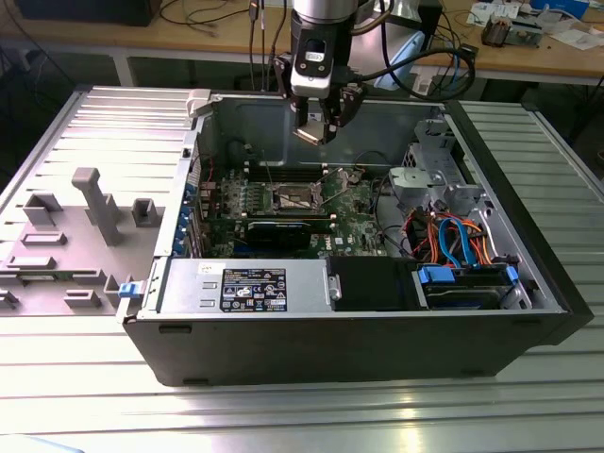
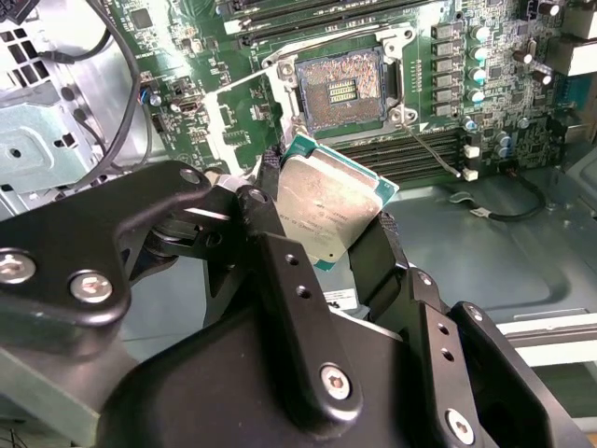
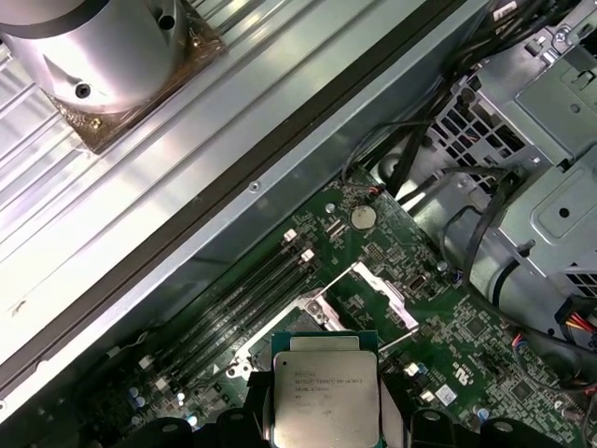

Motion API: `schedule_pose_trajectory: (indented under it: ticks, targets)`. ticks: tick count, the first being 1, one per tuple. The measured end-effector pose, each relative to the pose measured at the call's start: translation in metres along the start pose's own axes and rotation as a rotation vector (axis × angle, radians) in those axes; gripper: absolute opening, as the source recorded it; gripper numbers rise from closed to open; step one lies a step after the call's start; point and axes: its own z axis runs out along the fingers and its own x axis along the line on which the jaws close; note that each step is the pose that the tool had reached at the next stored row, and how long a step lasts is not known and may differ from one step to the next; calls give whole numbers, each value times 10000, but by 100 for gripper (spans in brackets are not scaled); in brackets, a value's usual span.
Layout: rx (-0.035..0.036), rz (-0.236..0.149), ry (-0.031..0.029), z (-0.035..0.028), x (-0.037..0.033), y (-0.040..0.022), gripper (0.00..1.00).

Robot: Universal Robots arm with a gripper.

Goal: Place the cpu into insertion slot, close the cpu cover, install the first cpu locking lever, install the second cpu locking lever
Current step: 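Place the cpu into insertion slot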

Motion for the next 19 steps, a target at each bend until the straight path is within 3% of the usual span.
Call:
schedule_pose_trajectory:
  ticks: [19]
  targets:
    - [-7, 341, -31, 1, 0, 0, 55]
